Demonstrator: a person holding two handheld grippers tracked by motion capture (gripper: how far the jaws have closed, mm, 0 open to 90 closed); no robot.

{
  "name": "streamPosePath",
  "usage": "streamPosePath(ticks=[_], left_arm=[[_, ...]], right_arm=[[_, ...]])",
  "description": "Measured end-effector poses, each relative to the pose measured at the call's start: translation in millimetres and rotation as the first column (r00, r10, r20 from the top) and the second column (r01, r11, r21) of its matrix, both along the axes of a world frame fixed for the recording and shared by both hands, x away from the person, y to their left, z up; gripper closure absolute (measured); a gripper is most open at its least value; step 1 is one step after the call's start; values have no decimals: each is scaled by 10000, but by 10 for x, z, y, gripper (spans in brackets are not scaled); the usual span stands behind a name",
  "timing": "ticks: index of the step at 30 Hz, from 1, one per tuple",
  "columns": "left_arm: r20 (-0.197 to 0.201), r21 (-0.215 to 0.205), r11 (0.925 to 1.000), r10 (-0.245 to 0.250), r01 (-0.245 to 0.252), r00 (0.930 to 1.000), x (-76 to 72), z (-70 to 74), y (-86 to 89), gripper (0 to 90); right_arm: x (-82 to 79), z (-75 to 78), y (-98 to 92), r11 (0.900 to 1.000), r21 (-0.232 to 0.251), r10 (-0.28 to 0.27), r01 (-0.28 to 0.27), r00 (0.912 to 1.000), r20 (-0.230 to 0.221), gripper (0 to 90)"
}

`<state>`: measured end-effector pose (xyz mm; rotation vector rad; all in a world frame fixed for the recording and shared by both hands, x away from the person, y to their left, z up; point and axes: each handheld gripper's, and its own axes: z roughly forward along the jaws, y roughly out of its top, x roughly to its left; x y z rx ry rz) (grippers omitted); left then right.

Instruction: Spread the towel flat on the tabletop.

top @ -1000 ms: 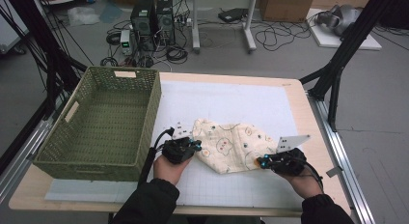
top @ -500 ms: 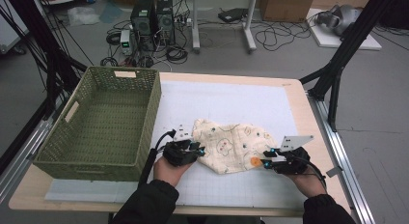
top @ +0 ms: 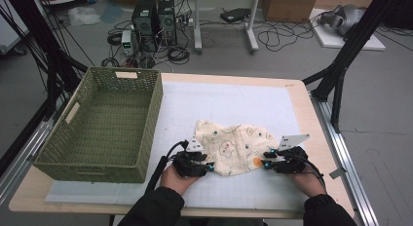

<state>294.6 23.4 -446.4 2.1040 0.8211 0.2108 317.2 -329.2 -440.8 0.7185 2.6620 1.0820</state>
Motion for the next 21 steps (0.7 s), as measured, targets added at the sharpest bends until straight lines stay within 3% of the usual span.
streamPosePath(ticks=[2,5,7,10,15,21], left_arm=[[325,232,9997,55,-63,9995,-7,-8,-22,691],[206,85,10000,-48,46,9998,7,-9,-36,848],[201,89,9999,-49,47,9998,0,1,-30,861],[197,-246,9997,62,-57,9998,-13,69,36,866],[496,-862,9962,173,-130,9986,-84,330,211,867],[646,-778,9969,-34,84,9979,-249,491,315,867]], right_arm=[[-3,2,3,10000,36,47,-47,9999,-161,732],[3,-3,23,9996,218,181,-173,9993,-339,844],[-2,1,36,9996,185,209,-202,9992,-336,865],[-36,29,36,9992,325,252,-242,9992,-313,869],[-164,180,69,9961,765,447,-442,9990,-51,869],[-423,364,189,9904,972,966,-979,9952,183,868]])
